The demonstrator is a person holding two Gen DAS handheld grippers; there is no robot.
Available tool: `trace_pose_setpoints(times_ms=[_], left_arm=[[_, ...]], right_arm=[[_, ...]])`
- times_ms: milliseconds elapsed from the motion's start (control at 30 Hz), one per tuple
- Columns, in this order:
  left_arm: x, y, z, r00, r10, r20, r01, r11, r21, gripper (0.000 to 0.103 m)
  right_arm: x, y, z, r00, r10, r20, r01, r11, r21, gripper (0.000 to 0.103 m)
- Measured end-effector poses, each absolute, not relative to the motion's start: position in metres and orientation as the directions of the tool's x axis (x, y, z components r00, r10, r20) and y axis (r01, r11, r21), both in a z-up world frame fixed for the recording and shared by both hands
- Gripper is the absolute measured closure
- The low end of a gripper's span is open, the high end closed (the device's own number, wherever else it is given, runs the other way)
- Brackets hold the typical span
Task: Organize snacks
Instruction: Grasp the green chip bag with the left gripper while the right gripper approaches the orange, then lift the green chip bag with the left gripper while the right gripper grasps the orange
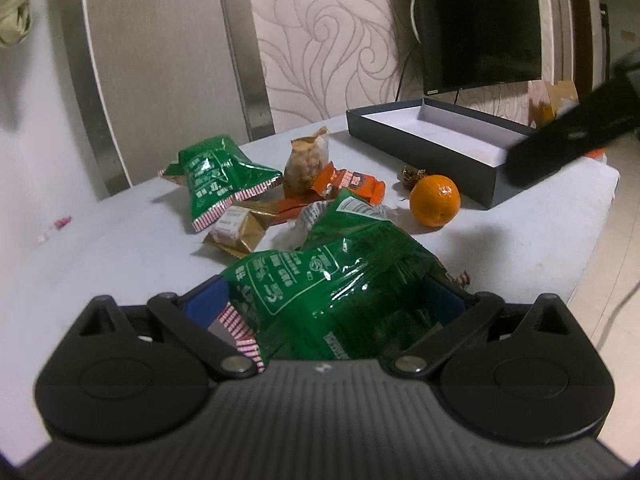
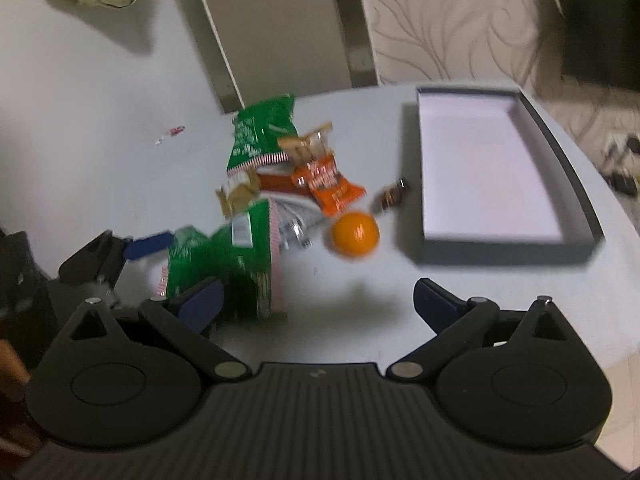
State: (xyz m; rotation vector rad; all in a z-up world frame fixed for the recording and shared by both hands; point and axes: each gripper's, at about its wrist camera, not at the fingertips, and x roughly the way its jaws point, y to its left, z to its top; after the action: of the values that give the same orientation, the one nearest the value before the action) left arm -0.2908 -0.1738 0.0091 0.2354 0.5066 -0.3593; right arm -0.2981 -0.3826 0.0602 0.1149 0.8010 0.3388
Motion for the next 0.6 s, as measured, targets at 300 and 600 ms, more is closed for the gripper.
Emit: trace_pose_setpoints(times_ms=[300,600], left_arm=[[-0.296,-0.167,0.01,0.796,-0.27,-0.541,0.368,0.927,0.079,0.0],[-0.292,-0.166,0.011,0.789,-0.274,-0.55,0.353,0.935,0.04,0.0]], right_arm=[[-0.237,-0.366,0.039,0.639,0.306,-0.706,-0.315,0.941,0.123,0.032],[-0.206,-0.354,0.017,0.631,0.229,-0.741,-0.348,0.938,-0.006,0.052]])
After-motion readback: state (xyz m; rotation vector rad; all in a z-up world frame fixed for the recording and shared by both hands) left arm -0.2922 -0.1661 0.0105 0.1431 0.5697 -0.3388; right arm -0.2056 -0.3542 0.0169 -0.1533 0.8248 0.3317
